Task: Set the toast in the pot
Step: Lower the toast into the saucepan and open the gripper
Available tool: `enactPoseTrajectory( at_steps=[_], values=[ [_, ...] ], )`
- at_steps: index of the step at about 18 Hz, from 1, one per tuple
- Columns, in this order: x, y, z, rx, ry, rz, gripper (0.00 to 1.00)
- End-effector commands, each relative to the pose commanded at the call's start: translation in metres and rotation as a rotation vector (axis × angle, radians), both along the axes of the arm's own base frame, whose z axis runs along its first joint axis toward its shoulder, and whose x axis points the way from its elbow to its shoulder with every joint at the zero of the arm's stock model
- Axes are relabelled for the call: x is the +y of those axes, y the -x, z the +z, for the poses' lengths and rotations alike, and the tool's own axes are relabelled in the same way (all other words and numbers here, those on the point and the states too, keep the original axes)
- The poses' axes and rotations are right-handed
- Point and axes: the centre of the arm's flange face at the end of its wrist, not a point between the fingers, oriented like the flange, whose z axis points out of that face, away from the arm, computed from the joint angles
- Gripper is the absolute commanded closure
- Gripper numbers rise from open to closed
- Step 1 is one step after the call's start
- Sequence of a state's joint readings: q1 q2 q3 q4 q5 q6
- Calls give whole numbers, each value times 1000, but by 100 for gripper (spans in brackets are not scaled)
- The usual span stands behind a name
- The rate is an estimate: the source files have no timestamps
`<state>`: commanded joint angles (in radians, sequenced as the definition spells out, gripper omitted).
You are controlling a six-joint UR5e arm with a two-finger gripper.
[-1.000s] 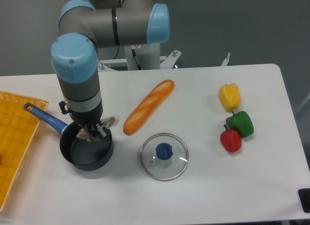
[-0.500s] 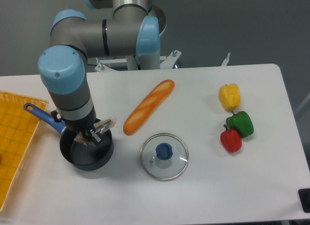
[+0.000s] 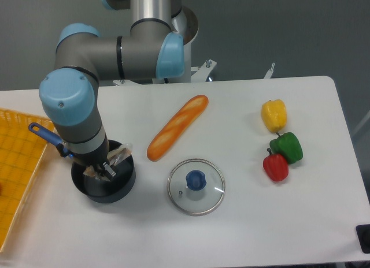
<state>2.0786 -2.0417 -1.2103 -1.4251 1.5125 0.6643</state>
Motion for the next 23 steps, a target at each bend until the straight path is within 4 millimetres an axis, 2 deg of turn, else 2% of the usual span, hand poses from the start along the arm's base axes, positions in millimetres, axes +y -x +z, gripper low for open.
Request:
enactPoseTrajectory(
  at_steps=[12,16,20,23],
  values=[
    [5,-11,-18,1,-21,52,100],
    [4,-12,-23,-2,-19,53,100],
    [-1,-15,-39,-15,11,53,100],
    [-4,-16,-41,-19,15,53,100]
  ],
)
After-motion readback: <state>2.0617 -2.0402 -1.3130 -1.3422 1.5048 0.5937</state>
